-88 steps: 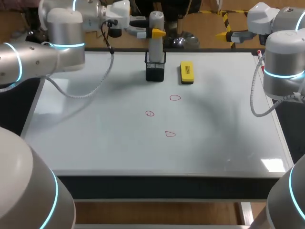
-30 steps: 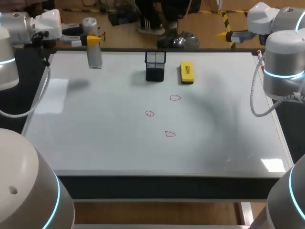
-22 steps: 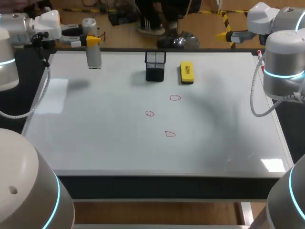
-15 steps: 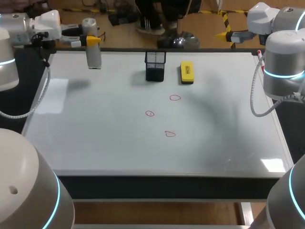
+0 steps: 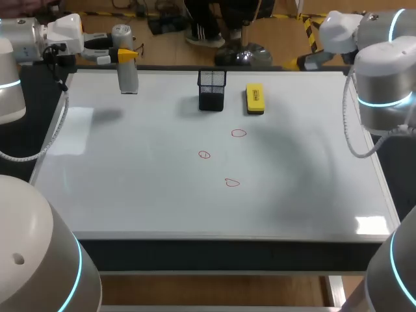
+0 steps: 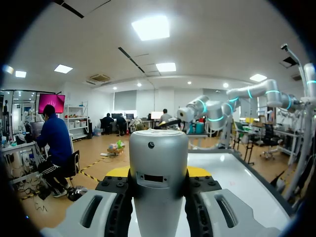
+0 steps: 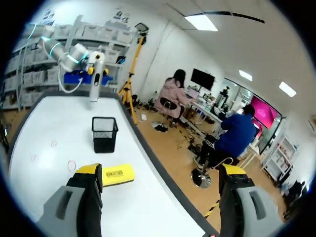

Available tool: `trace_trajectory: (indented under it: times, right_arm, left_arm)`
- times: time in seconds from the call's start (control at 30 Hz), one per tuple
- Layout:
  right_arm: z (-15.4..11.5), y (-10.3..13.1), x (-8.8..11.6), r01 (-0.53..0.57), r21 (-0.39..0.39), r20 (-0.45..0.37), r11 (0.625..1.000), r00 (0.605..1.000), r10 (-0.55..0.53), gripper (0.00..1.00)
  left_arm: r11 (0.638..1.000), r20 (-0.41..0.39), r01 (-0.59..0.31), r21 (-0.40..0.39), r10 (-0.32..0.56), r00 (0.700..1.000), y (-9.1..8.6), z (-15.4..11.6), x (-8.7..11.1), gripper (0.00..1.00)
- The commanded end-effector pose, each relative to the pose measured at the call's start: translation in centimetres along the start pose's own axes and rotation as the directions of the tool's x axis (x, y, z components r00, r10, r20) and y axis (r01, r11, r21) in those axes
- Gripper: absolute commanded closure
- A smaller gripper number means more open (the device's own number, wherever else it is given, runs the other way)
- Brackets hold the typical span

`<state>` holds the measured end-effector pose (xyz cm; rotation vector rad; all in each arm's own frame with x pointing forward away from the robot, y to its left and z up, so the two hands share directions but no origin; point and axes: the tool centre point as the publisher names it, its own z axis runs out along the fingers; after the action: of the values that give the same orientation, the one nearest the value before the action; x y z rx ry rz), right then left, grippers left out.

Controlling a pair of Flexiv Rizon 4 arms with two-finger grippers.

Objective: Pick up the inspection probe, press it on each red-marked spot on the whiteboard one by one, put down the probe, pick up the eraser, and wipe off all the red marks.

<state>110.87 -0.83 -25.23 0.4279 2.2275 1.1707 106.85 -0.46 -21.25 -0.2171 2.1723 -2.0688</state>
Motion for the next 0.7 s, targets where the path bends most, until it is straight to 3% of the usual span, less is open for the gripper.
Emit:
trace_trajectory:
  times: [0.03, 0.33, 0.43, 0.6, 0.7]
  right_arm:
    - [0.3, -0.4, 0.0, 0.605, 0.236, -0.616, 0.761, 0.698, -0.364, 0.00]
    - [1.1, -1.4, 0.6, 0.826, 0.167, -0.782, 0.539, 0.444, -0.437, 0.00]
    - [1.5, -1.6, 0.8, 0.890, 0.135, -0.821, 0.435, 0.346, -0.453, 0.00]
    - [1.8, -1.3, 1.1, 0.937, 0.078, -0.834, 0.342, 0.249, -0.492, 0.00]
    - [2.2, -1.8, 1.3, 0.970, 0.027, -0.838, 0.243, 0.155, -0.524, 0.00]
  left_arm:
    - [1.000, 0.001, -0.001, 0.001, 0.001, 1.000, -0.1, 0.0, 0.1, 1.00]
    - [1.000, 0.001, -0.001, 0.001, 0.001, 1.000, -0.1, 0.0, 0.1, 1.00]
    - [1.000, 0.001, -0.001, 0.001, 0.001, 1.000, -0.1, 0.0, 0.1, 1.00]
    - [1.000, 0.001, -0.001, 0.001, 0.001, 1.000, -0.1, 0.0, 0.1, 1.00]
    - [1.000, 0.001, -0.001, 0.001, 0.001, 1.000, -0.1, 0.0, 0.1, 1.00]
